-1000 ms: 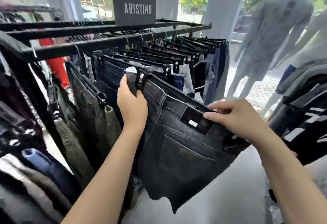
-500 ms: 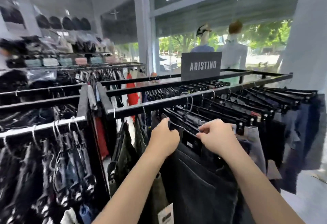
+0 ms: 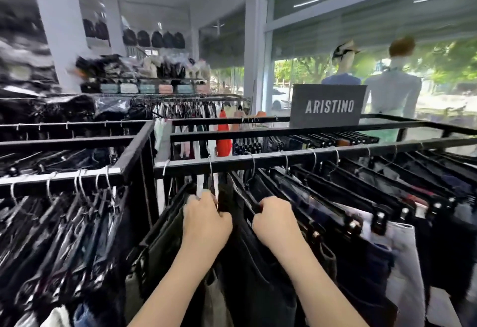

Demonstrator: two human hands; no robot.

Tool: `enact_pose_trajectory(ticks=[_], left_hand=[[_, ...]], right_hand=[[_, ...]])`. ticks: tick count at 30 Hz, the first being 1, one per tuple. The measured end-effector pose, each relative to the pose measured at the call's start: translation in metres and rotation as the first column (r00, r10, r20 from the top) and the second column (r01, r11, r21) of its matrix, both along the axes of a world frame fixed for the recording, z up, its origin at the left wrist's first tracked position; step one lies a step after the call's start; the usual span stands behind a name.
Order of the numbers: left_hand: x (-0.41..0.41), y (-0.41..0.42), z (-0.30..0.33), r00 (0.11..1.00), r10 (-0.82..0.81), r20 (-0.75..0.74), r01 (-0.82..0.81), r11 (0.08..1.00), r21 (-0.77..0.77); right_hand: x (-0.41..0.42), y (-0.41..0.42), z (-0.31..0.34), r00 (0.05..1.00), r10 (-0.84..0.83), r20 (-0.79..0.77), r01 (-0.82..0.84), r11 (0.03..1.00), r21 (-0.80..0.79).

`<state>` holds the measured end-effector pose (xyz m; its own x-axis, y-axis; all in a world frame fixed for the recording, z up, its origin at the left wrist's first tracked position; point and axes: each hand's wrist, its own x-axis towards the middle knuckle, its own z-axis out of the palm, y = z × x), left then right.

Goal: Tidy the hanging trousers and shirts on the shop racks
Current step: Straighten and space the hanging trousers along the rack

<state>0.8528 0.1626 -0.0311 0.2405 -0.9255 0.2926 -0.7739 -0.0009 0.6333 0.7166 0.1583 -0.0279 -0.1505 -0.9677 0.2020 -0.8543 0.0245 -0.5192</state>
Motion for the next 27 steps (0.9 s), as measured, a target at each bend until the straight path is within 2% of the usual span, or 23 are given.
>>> enact_pose_trajectory(ticks=[4, 7, 12, 19, 27], left_hand=[[0.011, -0.004, -0.001, 0.996, 0.03, -0.09, -0.02, 0.993, 0.113], [0.023, -0.008, -0.006, 1.0, 0.005, -0.028, 0.001, 0.978, 0.208], [0.044, 0.0, 0.002, 0.999, -0.028, 0.046, 0.017, 0.976, 0.219], [0.049, -0.006, -0.001, 0.996, -0.047, 0.075, 0.026, 0.965, 0.259], [0.041, 0.004, -0.003, 0.999, -0.005, 0.036, -0.001, 0.986, 0.166]], right_hand=[[-0.007, -0.003, -0.009, 0.995, 0.092, -0.047, -0.091, 0.996, 0.023], [-0.015, -0.005, -0.016, 0.991, 0.117, -0.058, -0.118, 0.993, -0.026], [-0.034, -0.008, -0.012, 0.99, 0.129, 0.066, -0.125, 0.991, -0.056], [-0.048, -0.013, -0.013, 0.98, 0.157, 0.122, -0.15, 0.987, -0.064], [-0.048, -0.019, -0.017, 0.974, 0.196, 0.111, -0.189, 0.979, -0.07]])
